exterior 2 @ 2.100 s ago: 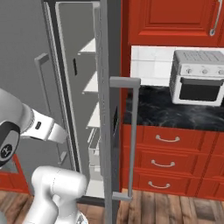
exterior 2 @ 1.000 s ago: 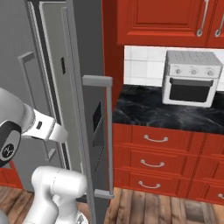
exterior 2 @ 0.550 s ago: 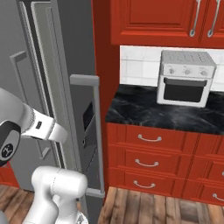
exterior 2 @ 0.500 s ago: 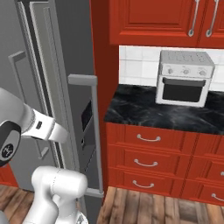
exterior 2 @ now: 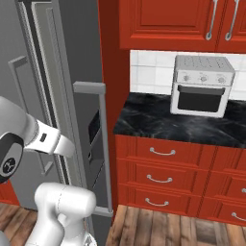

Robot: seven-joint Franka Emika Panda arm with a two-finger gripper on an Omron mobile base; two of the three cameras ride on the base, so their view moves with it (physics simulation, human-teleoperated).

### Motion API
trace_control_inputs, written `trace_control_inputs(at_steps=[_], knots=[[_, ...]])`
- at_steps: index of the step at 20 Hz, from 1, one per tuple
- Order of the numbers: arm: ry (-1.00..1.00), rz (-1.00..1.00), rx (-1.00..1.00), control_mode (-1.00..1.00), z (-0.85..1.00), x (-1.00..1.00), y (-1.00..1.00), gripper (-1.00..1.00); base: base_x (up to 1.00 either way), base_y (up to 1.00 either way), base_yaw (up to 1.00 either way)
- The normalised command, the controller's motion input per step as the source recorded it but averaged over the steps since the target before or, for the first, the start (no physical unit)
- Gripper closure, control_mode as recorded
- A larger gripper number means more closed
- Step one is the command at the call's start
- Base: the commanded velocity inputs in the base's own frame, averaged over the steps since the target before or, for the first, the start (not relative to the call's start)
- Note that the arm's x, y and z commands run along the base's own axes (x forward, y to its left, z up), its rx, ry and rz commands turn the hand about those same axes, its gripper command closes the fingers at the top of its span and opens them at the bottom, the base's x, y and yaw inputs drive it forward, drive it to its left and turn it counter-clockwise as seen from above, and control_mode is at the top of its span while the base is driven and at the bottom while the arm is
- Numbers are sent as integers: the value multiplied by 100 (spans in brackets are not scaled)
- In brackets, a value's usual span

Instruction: Take the bottled waters from the counter and place them in the freezer to freeze. Close the freezer door after placing the bottles.

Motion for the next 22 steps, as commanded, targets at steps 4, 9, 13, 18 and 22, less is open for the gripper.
trace_control_inputs(at_steps=[4, 9, 13, 18, 22], knots=[[0, 0, 0, -100, 0, 2, 0, -100, 0, 0, 0], [-2, 12, 8, -100, -8, 34, -38, -100, 0, 0, 0], [0, 21, 10, -100, -3, 67, -53, -100, 0, 0, 0], [0, 29, 5, -100, -9, 79, -49, -100, 0, 0, 0], [-1, 28, 3, -100, -32, 71, -41, -100, 0, 0, 0]])
